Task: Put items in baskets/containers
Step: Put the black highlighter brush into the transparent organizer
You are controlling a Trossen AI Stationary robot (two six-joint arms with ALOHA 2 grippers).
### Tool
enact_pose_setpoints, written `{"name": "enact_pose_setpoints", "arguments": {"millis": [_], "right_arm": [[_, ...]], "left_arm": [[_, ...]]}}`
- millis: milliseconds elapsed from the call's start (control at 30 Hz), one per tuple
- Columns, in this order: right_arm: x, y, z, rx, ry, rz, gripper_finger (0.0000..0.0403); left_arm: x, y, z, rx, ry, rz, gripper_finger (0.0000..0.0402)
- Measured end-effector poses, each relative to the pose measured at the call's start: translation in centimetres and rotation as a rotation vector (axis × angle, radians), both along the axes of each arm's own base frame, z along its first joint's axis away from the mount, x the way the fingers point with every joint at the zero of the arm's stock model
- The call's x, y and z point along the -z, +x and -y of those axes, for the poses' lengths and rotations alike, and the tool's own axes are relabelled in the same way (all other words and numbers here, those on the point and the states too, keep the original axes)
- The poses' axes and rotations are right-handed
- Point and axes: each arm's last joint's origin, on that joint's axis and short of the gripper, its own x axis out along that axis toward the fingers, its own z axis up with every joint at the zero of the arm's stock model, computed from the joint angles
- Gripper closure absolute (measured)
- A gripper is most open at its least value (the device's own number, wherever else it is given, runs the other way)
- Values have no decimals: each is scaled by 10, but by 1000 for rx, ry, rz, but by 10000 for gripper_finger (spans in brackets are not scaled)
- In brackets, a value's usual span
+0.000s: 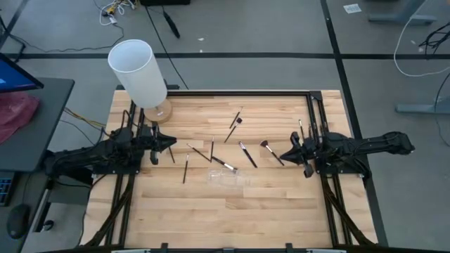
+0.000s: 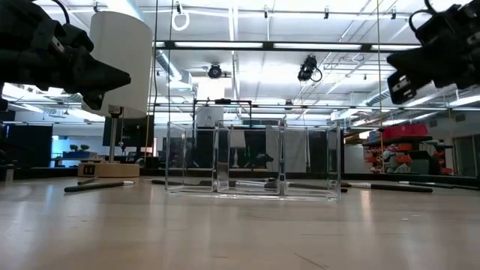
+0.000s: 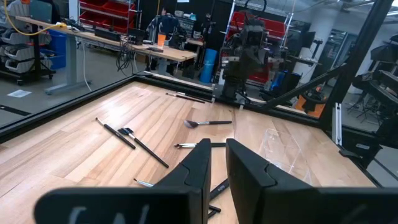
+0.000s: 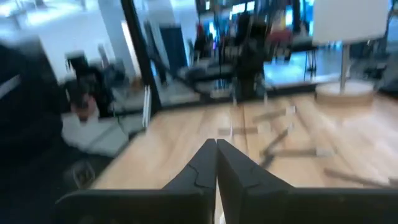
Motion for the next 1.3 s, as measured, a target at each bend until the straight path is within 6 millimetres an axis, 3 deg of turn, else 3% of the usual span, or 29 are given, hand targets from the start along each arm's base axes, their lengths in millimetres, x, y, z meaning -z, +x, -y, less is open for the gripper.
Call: {"name": "enact_pose_setpoints", "arguments": {"millis": [200,367,567,767,1067,1300], "right_arm": [[-25,-4,6,140,277,233,387],[-30,-5,12,342,284,311,387],[-12,5,13,433,359,126,387],[4,15,15,591,330,-210,374],[36,30,12,641,200,-602,277],[60,43,3,622,118,-731,222]], "left_arm": [[0,0,-2,-68,-3,-3,351],[0,0,-2,-69,-2,-3,351],[0,0,-2,-71,-2,-2,351],[0,0,-2,-86,-2,-1,351],[0,-1,-4,-140,-2,0,351],[0,-1,-4,-142,-1,1,351]]}}
